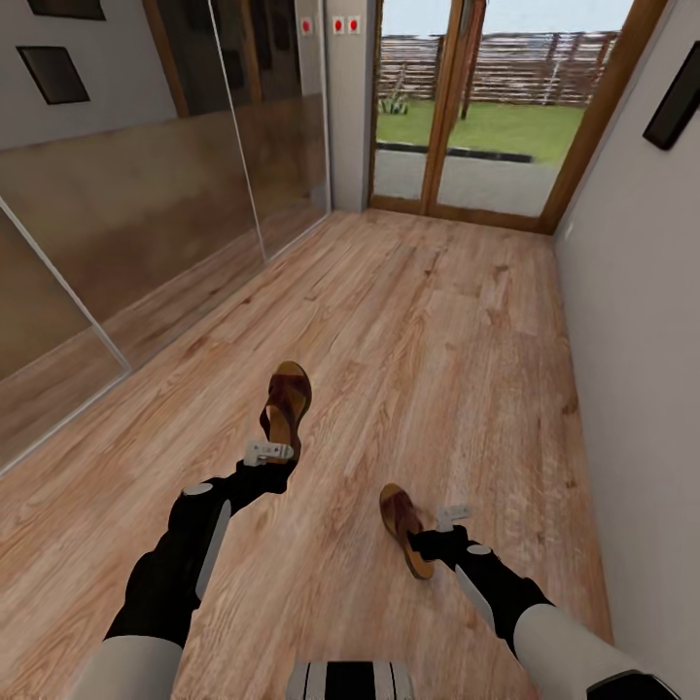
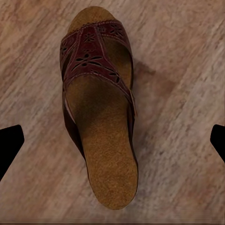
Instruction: Pick up the two gym shoes and the two sandals from the corridor floor and place them onto the hallstand (shoe rack) in the corridor, making sure they are on the rack and not on the floor. Arrange them so the two gym shoes are next to each other and the two sandals are next to each other.
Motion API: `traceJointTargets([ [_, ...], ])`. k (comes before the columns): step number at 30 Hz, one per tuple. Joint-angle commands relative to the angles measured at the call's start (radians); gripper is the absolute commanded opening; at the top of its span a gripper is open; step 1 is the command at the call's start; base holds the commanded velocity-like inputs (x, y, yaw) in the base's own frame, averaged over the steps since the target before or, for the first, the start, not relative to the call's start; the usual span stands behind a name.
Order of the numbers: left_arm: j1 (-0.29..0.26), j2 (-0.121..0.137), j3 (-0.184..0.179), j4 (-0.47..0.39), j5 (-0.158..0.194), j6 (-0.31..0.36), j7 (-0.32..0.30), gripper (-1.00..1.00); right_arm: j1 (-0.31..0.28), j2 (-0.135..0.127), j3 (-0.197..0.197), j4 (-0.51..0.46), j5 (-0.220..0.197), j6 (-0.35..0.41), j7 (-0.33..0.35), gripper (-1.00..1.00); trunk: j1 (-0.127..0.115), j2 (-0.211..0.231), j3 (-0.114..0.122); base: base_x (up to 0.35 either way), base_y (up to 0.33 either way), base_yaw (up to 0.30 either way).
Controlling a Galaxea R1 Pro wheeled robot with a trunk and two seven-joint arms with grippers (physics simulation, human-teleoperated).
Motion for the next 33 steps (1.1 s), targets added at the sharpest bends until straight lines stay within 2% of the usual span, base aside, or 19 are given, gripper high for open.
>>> traceJointTargets([
  [1,-0.001,-0.001,0.003,-0.001,-0.009,0.003,-0.010,-1.00,0.000,-0.001,0.005,-0.002,-0.010,0.005,0.000,1.00,0.000,-0.001,-0.006,0.000,0.000,0.000],
  [9,-0.001,-0.001,0.003,-0.002,-0.009,0.003,-0.011,-1.00,0.000,-0.001,0.005,-0.002,-0.010,0.005,0.000,1.00,0.004,-0.002,-0.050,0.000,0.000,0.005],
  [18,-0.001,-0.001,0.003,-0.001,-0.009,0.003,-0.011,-1.00,0.000,-0.001,0.005,-0.002,-0.010,0.005,0.000,1.00,0.008,-0.005,-0.098,0.000,0.000,0.136],
  [31,-0.001,-0.001,0.003,-0.001,-0.009,0.002,-0.010,-1.00,0.000,-0.001,0.005,-0.003,-0.009,0.005,0.000,1.00,0.008,-0.005,-0.100,0.000,0.000,0.022],
  [33,-0.001,-0.001,0.003,-0.001,-0.009,0.002,-0.009,-1.00,0.000,-0.001,0.004,-0.005,-0.008,0.005,-0.001,1.00,0.009,-0.005,-0.108,0.000,0.000,0.000],
])
